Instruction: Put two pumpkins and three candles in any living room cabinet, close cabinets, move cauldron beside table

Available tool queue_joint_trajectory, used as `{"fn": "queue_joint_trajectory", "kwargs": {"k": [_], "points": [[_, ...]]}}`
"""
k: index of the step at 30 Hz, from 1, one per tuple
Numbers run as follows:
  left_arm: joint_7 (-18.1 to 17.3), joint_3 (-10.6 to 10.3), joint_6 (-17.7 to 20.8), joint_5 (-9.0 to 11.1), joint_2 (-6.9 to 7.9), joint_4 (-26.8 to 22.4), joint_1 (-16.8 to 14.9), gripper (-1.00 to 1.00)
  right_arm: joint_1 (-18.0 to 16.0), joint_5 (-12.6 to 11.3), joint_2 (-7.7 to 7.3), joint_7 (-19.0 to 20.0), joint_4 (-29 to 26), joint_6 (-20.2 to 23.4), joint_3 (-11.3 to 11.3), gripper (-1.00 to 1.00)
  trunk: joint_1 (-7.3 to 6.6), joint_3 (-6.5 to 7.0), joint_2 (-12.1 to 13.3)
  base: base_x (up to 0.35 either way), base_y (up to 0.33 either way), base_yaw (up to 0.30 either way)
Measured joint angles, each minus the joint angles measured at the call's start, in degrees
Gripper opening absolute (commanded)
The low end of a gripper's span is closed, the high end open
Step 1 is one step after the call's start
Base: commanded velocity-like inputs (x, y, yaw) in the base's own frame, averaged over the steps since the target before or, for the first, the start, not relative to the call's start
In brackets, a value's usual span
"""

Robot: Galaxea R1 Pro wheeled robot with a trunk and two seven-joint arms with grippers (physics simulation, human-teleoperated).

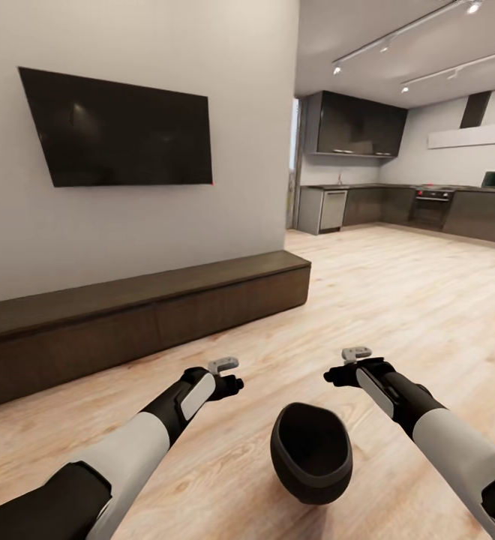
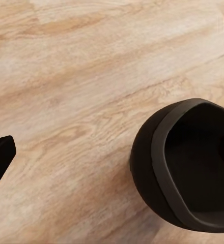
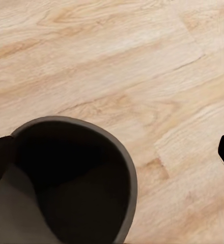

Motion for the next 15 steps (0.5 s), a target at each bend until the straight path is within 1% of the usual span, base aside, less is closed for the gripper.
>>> {"fn": "queue_joint_trajectory", "kwargs": {"k": [4,10,15], "points": [[-0.04,0.00,-0.01,-0.01,-0.09,0.08,-0.01,1.00,0.00,0.00,-0.01,-0.01,0.00,0.01,0.37,1.00,0.00,0.07,0.00,0.000,-0.120,0.010],[-0.07,0.01,-0.01,-0.01,-0.23,0.11,-0.01,1.00,0.01,-0.01,0.01,-0.04,0.00,0.02,0.49,1.00,0.00,0.10,0.00,-0.009,-0.034,0.002],[-0.04,0.00,-0.01,-0.01,-0.25,0.09,-0.01,1.00,0.01,0.02,0.06,-0.02,1.00,0.10,0.55,1.00,0.02,0.10,0.00,-0.145,-0.150,0.000]]}}
